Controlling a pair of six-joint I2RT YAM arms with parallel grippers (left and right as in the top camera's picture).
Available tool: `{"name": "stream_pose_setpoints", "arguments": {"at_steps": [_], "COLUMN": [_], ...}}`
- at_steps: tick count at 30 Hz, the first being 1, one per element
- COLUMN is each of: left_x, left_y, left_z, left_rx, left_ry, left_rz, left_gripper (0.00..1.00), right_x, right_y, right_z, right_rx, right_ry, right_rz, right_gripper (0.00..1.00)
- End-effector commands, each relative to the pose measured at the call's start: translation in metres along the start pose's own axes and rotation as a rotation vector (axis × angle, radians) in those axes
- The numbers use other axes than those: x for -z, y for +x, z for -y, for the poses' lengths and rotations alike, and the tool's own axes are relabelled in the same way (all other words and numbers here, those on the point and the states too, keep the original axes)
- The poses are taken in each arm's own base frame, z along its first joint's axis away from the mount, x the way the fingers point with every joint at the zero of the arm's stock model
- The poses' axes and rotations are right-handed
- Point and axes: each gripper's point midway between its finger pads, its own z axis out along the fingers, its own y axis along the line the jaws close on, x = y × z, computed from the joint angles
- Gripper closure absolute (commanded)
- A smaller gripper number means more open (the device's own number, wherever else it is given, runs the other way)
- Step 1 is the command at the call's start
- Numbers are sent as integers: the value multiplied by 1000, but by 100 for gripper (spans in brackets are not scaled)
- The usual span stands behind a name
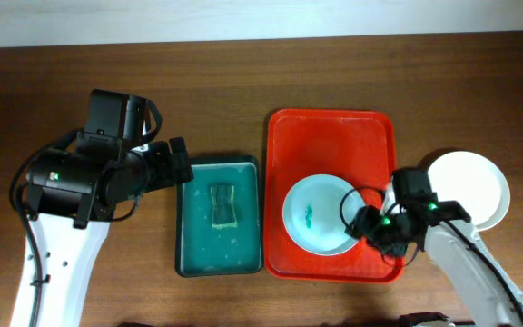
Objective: Clean dirty plates on tray and stack at the side
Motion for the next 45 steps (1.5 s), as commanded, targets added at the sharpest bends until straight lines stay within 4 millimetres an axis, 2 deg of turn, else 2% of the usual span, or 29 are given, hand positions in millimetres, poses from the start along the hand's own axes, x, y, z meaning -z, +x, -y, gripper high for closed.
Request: {"name": "stream_pose_setpoints", "arguments": {"at_steps": [1, 2, 4, 5, 6, 7, 8, 9, 10, 11, 12, 13, 17, 19, 21, 23, 25, 27, 29, 30, 31, 32, 34, 35, 38, 41, 42, 44, 45], "left_x": [0, 0, 0, 1, -2, -7, -21, -43, -67, -90, -117, -136, -192, -215, -233, -244, -244, -236, -217, -206, -199, -198, -204, -209, -237, -262, -266, -268, -264], "left_y": [0, 0, 0, -4, -6, -3, 9, 30, 54, 76, 102, 118, 141, 145, 158, 173, 178, 171, 154, 143, 129, 122, 108, 102, 98, 115, 120, 126, 125], "left_z": [-1, -1, 0, 12, 21, 27, 32, 35, 35, 35, 37, 40, 53, 46, 39, 39, 42, 51, 60, 66, 71, 68, 54, 52, 60, 52, 49, 46, 45], "left_rx": [-13, -13, -9, 10, -12, -51, -102, -132, -155, -150, -147, -163, -244, -259, -219, -206, -199, -193, -200, -229, -265, -273, -298, -302, -295, -305, -312, -323, -335], "left_ry": [-2, -2, 5, 68, 107, 126, 118, 97, 72, 52, 52, 58, 41, -57, -111, -108, -89, -60, -50, -34, -29, -52, -146, -166, -140, -173, -185, -197, -199], "left_rz": [0, 0, -2, 8, 10, -8, -60, -145, -232, -302, -376, -412, -411, -408, -458, -528, -554, -555, -547, -535, -500, -472, -398, -366, -309, -365, -387, -410, -419], "left_gripper": [1, 1, 1, 1, 0, 3, 7, 13, 33, 40, 41, 42, 43, 47, 62, 70, 100, 100, 50, 30, 18, 11, 9, 12, 45, 67, 76, 100, 100], "right_x": [67, 89, 113, 114, 111, 109, 107, 106, 106, 106, 106, 106, 106, 106, 106, 106, 106, 106, 106, 106, 106, 106, 106, 106, 106, 105, 105, 105, 105], "right_y": [-35, -42, -50, -50, -46, -43, -39, -37, -37, -37, -37, -37, -37, -37, -37, -37, -37, -37, -37, -37, -37, -37, -37, -37, -36, -35, -35, -35, -34], "right_z": [-36, -49, -65, -66, -65, -62, -59, -58, -58, -58, -58, -58, -58, -58, -58, -58, -58, -58, -58, -58, -58, -58, -58, -58, -57, -57, -57, -57, -56], "right_rx": [378, 453, 474, 468, 462, 454, 446, 442, 442, 442, 442, 442, 442, 442, 442, 442, 442, 442, 442, 442, 442, 442, 442, 442, 441, 439, 439, 439, 438], "right_ry": [6, -3, -25, -30, -35, -28, -21, -17, -17, -17, -17, -17, -17, -17, -17, -17, -17, -17, -17, -17, -17, -17, -17, -17, -16, -14, -14, -14, -14], "right_rz": [173, 218, 267, 269, 244, 221, 199, 186, 187, 187, 187, 187, 186, 186, 186, 186, 186, 186, 185, 185, 186, 186, 186, 186, 184, 177, 178, 177, 175], "right_gripper": [42, 42, 41, 24, 2, 2, 2, 2, 0, 3, 4, 4, 7, 9, 10, 10, 10, 11, 11, 11, 11, 11, 11, 11, 11, 11, 11, 11, 11]}}
